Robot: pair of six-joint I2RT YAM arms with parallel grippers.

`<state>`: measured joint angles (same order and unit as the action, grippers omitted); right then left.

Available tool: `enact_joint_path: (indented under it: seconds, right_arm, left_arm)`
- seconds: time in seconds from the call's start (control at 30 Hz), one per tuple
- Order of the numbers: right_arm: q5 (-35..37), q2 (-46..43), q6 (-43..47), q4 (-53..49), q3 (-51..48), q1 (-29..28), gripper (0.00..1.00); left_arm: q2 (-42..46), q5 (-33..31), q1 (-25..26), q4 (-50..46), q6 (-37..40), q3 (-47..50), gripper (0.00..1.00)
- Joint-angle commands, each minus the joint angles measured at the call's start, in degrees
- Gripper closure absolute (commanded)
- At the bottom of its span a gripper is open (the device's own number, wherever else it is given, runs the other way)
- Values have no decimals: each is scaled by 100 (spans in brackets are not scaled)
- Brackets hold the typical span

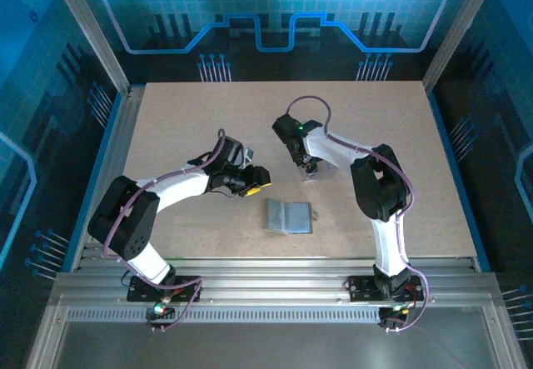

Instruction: Put the credit cards into the card holder

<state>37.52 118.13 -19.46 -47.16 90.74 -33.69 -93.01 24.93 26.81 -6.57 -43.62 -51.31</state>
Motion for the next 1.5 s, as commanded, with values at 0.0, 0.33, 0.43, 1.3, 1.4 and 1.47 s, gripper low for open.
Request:
enact_joint_path:
  seconds: [0.0, 0.33, 0.43, 1.3, 1.4, 1.47]
  right_arm:
    - [136, -140, 13, -188, 32, -15, 65]
    - [120, -180, 65, -258, 59, -18, 72]
    - [121, -193, 83, -283, 79, -32, 76]
    - [-256, -357, 222, -541, 289, -120, 92]
    - [-503, -416, 226, -531, 297, -111, 97]
    - [-647, -479, 231, -531, 317, -103, 99]
  left_arm:
    - [-50, 128, 35, 68, -95, 84, 48]
    - [-90, 133, 35, 85, -92, 86, 48]
    - [-110, 140, 35, 104, -103, 86, 48]
    - [-34, 136, 35, 70, -95, 145, 48]
    - [23, 142, 35, 35, -73, 160, 48]
    - [94, 128, 35, -8, -38, 191, 48]
